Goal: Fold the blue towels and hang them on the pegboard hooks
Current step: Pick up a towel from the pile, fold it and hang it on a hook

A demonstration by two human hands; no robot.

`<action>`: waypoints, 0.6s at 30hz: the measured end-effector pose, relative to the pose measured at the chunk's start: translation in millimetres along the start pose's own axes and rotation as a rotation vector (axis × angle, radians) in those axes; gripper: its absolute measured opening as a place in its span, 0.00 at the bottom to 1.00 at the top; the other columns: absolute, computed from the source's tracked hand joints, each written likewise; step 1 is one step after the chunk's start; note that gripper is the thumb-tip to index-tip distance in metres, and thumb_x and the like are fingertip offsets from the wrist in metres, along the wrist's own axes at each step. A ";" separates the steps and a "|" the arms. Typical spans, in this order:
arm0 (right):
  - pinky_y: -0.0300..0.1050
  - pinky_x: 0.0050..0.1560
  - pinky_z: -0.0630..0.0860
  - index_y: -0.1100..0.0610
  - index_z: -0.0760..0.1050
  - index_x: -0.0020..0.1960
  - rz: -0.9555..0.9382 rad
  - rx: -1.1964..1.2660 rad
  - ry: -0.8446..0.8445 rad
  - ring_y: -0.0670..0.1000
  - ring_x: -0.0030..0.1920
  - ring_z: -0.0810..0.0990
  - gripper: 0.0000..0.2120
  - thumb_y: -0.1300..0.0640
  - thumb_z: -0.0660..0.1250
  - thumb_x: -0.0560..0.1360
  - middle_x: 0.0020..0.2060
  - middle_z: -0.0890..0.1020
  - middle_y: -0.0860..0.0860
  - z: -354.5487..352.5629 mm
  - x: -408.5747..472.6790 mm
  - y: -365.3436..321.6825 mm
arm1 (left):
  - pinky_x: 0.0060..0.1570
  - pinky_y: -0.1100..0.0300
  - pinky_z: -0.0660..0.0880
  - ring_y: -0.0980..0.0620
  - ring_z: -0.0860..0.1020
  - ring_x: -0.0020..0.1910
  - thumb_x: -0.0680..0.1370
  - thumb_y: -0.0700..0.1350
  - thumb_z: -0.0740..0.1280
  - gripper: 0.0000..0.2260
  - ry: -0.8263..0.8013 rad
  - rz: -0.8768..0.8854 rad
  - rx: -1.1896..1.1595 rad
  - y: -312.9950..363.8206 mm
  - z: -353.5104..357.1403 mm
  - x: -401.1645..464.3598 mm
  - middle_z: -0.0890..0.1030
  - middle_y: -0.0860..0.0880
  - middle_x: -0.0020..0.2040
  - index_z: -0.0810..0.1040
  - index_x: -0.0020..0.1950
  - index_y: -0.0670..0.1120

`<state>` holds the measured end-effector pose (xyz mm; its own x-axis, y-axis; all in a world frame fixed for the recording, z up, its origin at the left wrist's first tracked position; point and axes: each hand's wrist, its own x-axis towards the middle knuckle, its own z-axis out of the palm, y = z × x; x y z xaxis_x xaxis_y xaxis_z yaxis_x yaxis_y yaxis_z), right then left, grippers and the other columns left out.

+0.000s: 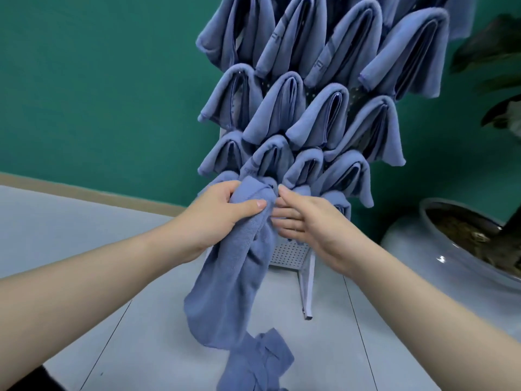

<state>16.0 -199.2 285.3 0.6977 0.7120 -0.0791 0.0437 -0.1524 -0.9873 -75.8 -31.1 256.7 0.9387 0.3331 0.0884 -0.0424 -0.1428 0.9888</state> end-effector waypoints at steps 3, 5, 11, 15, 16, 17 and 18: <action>0.51 0.57 0.67 0.67 0.77 0.49 0.039 0.065 -0.090 0.56 0.45 0.67 0.26 0.41 0.71 0.78 0.44 0.71 0.55 -2.1 -2.4 32.0 | 0.64 0.37 0.76 0.39 0.83 0.58 0.80 0.49 0.73 0.12 -0.031 -0.036 0.031 -10.4 3.6 -3.4 0.86 0.40 0.54 0.83 0.57 0.42; 0.46 0.54 0.72 0.59 0.75 0.36 0.063 0.026 -0.092 0.48 0.35 0.72 0.19 0.50 0.68 0.82 0.31 0.72 0.49 -2.5 -4.0 49.5 | 0.64 0.35 0.75 0.40 0.84 0.55 0.79 0.52 0.72 0.16 -0.062 -0.082 0.050 -18.5 3.8 -6.1 0.85 0.37 0.54 0.82 0.57 0.39; 0.37 0.42 0.69 0.62 0.78 0.42 0.001 -0.095 0.017 0.43 0.31 0.70 0.14 0.55 0.68 0.82 0.30 0.74 0.45 -4.8 1.7 67.4 | 0.72 0.41 0.71 0.42 0.81 0.65 0.87 0.45 0.57 0.17 -0.120 -0.385 -0.414 -42.8 10.4 -6.4 0.84 0.40 0.63 0.80 0.66 0.38; 0.32 0.38 0.70 0.58 0.81 0.44 -0.014 -0.134 0.140 0.41 0.32 0.73 0.07 0.55 0.74 0.78 0.31 0.78 0.43 -11.4 12.0 74.4 | 0.64 0.50 0.79 0.44 0.80 0.64 0.84 0.38 0.60 0.14 -0.130 -0.403 -0.422 -50.9 16.5 -4.3 0.82 0.39 0.64 0.81 0.65 0.38; 0.33 0.37 0.71 0.58 0.79 0.43 -0.023 -0.129 0.187 0.42 0.32 0.74 0.08 0.56 0.76 0.76 0.31 0.78 0.44 -12.3 14.5 76.2 | 0.61 0.52 0.81 0.44 0.80 0.63 0.84 0.38 0.60 0.14 -0.124 -0.409 -0.443 -52.4 18.3 -3.5 0.82 0.38 0.65 0.81 0.65 0.37; 0.34 0.37 0.71 0.57 0.77 0.41 -0.050 -0.150 0.229 0.44 0.33 0.73 0.09 0.57 0.77 0.75 0.31 0.77 0.46 -13.0 16.9 77.1 | 0.59 0.53 0.82 0.43 0.80 0.62 0.84 0.38 0.60 0.14 -0.119 -0.411 -0.461 -54.4 19.6 -2.5 0.81 0.36 0.66 0.80 0.65 0.37; 0.35 0.37 0.70 0.57 0.76 0.40 -0.089 -0.182 0.253 0.45 0.33 0.72 0.11 0.59 0.77 0.75 0.31 0.76 0.48 -13.7 18.4 77.4 | 0.57 0.54 0.82 0.43 0.79 0.61 0.84 0.38 0.61 0.14 -0.117 -0.407 -0.469 -55.5 21.3 -2.1 0.79 0.35 0.67 0.80 0.66 0.36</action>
<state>42.0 -207.4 209.4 0.8402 0.5382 0.0659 0.2240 -0.2338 -0.9461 -68.1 -43.7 199.0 0.9413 0.1664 -0.2937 0.2059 0.4064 0.8902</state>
